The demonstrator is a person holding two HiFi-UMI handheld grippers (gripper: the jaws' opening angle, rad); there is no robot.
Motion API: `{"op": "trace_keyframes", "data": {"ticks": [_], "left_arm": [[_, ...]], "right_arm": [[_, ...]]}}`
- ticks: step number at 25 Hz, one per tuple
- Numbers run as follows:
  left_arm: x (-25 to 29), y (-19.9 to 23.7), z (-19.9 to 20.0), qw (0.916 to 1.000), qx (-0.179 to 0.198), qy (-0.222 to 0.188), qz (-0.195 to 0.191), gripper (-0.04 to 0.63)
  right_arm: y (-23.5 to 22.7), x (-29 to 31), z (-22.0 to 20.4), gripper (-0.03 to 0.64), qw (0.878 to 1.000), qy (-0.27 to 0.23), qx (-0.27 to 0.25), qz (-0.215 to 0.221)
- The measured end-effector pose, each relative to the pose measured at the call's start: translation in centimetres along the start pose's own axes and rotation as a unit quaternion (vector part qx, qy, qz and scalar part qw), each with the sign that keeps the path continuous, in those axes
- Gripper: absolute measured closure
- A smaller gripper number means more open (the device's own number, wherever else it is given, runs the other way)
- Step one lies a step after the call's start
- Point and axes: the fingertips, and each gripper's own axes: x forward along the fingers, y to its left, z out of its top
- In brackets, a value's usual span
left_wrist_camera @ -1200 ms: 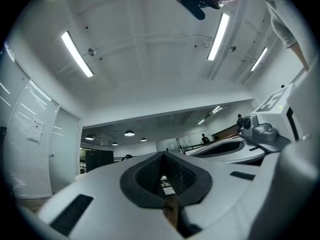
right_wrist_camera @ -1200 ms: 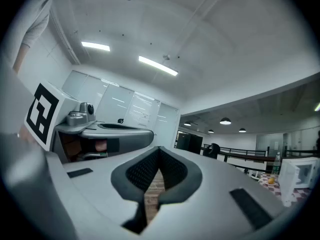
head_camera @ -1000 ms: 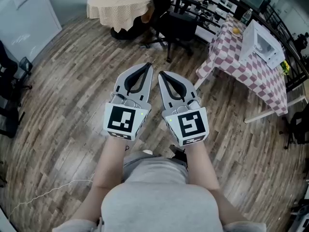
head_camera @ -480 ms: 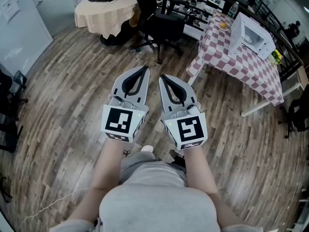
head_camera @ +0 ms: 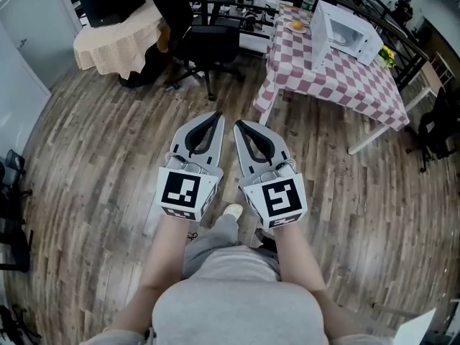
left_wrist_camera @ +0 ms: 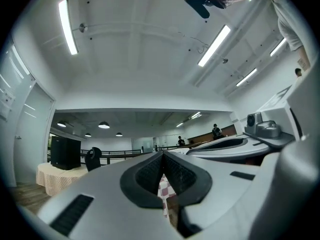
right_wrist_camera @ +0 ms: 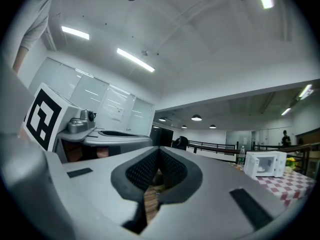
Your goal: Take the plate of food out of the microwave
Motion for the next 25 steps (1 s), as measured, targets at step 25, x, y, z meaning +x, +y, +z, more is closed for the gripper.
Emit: {"op": "trace_keyframes", "data": {"ticks": [25], "left_arm": [[21.1,-4.7,-3.1,0.9839,-0.053,-0.032,-0.168,0.597]], "right_arm": [[-18.6,3.9,-5.8,0.592,0.987,0.051,-0.004,-0.155]]}}
